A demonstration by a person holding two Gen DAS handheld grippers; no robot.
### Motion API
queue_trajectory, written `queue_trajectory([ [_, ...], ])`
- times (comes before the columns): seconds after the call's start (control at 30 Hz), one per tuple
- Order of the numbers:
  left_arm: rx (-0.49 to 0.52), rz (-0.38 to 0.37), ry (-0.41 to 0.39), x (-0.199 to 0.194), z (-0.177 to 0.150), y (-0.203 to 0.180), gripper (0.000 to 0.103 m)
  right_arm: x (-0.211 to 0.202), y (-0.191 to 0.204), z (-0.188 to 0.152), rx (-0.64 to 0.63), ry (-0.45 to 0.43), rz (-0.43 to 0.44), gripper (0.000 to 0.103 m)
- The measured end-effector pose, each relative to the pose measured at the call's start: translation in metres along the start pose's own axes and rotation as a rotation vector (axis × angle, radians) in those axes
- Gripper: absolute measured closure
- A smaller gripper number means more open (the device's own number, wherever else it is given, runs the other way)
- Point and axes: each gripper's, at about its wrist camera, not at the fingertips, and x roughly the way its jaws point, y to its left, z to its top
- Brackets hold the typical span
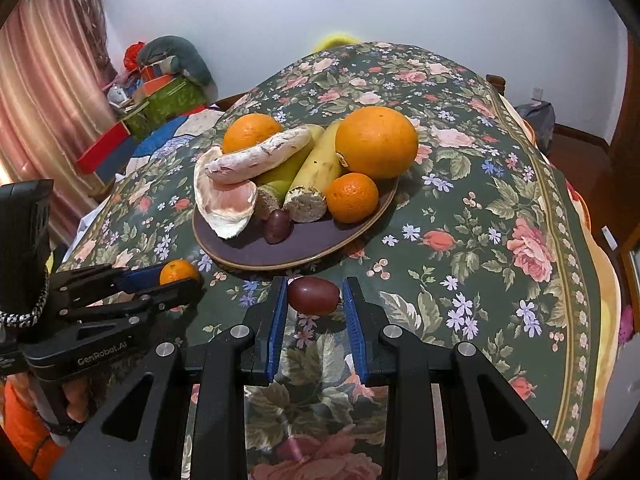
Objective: Organize fruits
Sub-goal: 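Place the date on the plate with the right gripper while the left places the mandarin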
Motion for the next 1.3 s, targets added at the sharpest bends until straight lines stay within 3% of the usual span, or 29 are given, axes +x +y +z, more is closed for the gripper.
queue_trajectory([
  [0.27,0.004,-0.014,-0.024,-0.011,0.002,-0.004,0.07,-0.004,0.001,0.004,-0.003,-0.014,0.0,0.077],
  [0.67,0.023,-0.053,-0.104,-0.025,0.032,-0.019,0.07,0.002,0.002,0.03,-0.028,-0.053,-0.01,0.077],
  [0.9,0.033,-0.066,-0.097,-0.012,0.042,-0.024,0.07,0.023,0.004,0.036,-0.05,-0.021,-0.014,0.074],
  [1.03,0.035,-0.072,-0.082,-0.003,0.043,-0.027,0.07,0.015,-0.003,0.038,-0.025,-0.047,0.003,0.062],
  [1.3,0.053,-0.078,-0.064,0.009,0.045,-0.039,0.07,-0.003,-0.01,0.038,-0.01,-0.088,-0.002,0.061],
])
